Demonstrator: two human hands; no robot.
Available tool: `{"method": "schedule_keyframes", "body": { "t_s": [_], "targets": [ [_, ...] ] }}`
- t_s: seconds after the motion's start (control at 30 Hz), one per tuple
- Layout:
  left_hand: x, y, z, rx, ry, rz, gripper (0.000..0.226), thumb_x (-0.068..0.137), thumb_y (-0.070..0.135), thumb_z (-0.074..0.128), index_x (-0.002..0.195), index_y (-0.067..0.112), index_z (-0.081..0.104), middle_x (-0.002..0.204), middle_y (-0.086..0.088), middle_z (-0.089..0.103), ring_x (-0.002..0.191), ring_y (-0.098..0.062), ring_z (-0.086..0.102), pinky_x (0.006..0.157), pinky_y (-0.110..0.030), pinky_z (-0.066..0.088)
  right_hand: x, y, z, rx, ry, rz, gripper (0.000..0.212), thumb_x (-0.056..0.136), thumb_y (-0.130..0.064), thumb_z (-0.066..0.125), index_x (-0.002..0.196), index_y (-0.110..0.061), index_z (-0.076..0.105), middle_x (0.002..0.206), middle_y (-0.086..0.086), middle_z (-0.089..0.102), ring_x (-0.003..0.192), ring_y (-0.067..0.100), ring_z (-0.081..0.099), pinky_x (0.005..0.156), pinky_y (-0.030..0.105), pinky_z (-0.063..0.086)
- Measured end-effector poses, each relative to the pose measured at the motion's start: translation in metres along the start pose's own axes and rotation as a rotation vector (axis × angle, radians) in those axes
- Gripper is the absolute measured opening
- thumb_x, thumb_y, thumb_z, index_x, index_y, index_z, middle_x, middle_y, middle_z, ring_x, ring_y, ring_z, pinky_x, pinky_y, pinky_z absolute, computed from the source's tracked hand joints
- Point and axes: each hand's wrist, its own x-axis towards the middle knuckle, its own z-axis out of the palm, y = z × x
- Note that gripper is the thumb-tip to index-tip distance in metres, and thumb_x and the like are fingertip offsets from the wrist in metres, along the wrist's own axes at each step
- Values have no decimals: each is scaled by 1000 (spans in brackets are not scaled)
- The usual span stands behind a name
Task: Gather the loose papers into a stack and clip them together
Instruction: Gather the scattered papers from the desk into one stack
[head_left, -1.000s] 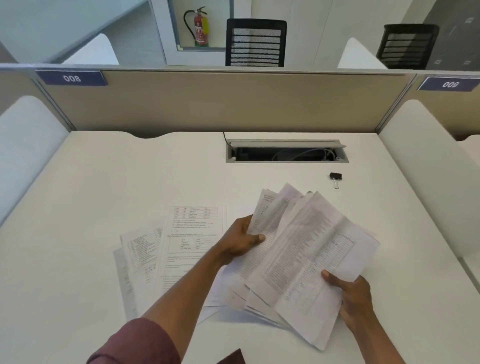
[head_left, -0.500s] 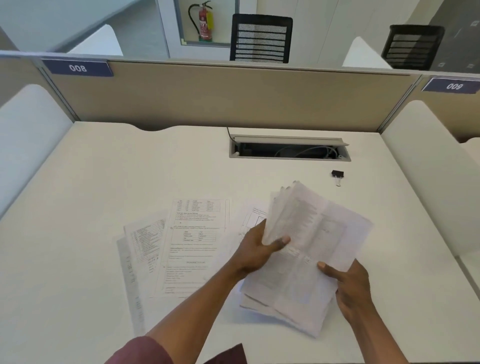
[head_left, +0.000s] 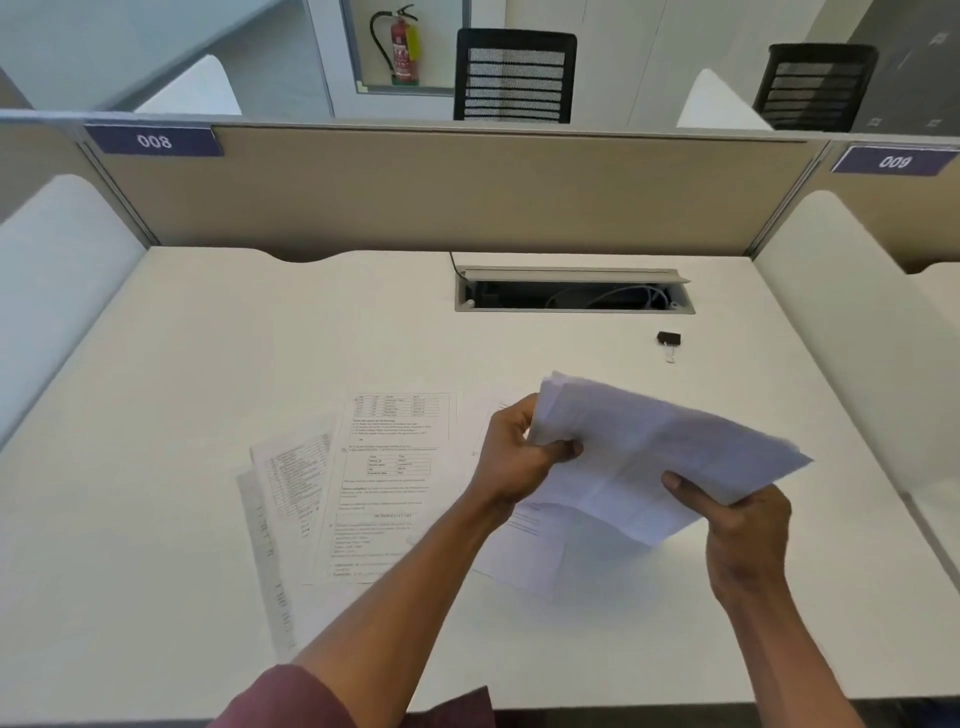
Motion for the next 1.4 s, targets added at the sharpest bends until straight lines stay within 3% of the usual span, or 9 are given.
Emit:
{"method": "schedule_keyframes", "body": {
  "t_s": [0.1, 0.33, 0.43, 0.57, 0.77, 0.9, 1.03, 1.2, 1.4],
  "targets": [
    [1, -6, -10, 11, -40, -55, 39, 79, -7, 82, 112, 13, 81, 111, -10, 83, 108, -34, 77, 92, -45, 65, -7, 13, -6, 16, -9, 47, 40, 73, 15, 85, 100, -13, 77, 89, -9, 83, 84, 11, 75, 73, 21, 61],
    [6, -21, 5, 223, -52, -83, 23, 82, 1, 81, 105, 4, 80, 103, -14, 82, 100, -34, 78, 92, -56, 66, -11, 25, -9, -53, 6, 136, 40, 67, 11, 93, 94, -15, 78, 86, -7, 83, 81, 15, 76, 76, 35, 57],
    [5, -26, 15, 209, 2, -80, 18, 82, 0, 80, 100, 0, 78, 99, -18, 80, 94, -38, 76, 88, -57, 65, -11, 29, -11, -79, 20, 121, 48, 69, 11, 92, 108, -11, 77, 97, 0, 83, 91, 17, 77, 79, 36, 58],
    [2, -33, 22, 192, 27, -104, 16, 84, 2, 81, 99, 6, 80, 97, -12, 81, 87, -24, 74, 84, -51, 67, -13, 35, -10, -109, 14, 79, 59, 73, 4, 93, 127, -7, 72, 112, 6, 80, 100, 16, 77, 73, 23, 63],
    [-1, -42, 21, 183, 29, -132, 30, 82, 10, 90, 112, 10, 81, 104, -6, 82, 97, -26, 77, 84, -43, 67, -10, 38, -10, -107, 6, 109, 50, 76, 0, 94, 121, -9, 75, 108, 4, 82, 101, 17, 78, 81, 32, 62],
    [0, -46, 16, 205, 29, -118, 33, 78, 22, 96, 107, 13, 82, 103, -2, 84, 96, -23, 79, 82, -37, 66, -8, 37, -14, -110, 28, 179, 26, 73, -3, 96, 90, -13, 79, 83, -8, 83, 83, 18, 74, 78, 39, 57],
    [10, -49, -2, 371, 115, -100, 40, 77, 52, 94, 93, 18, 80, 99, 9, 81, 94, -5, 73, 85, -30, 58, -4, 34, -19, -41, 65, 228, 27, 70, 0, 95, 86, -12, 77, 82, -6, 81, 79, 23, 72, 74, 33, 57],
    [22, -73, -34, 660, 515, -172, 59, 99, 70, 56, 103, 14, 73, 115, -5, 72, 120, -27, 57, 89, -44, 49, -6, 42, -21, 20, 70, 315, 32, 71, 3, 93, 96, -7, 78, 95, 0, 83, 87, 26, 76, 78, 35, 60],
    [22, -91, -46, 1175, 359, -311, 108, 66, 79, 85, 136, 5, 49, 138, -14, 51, 128, -34, 49, 107, -45, 46, -11, 60, -15, 31, 35, 390, 32, 72, 5, 91, 98, -8, 77, 101, 5, 81, 91, 29, 76, 78, 37, 60]
  ]
}}
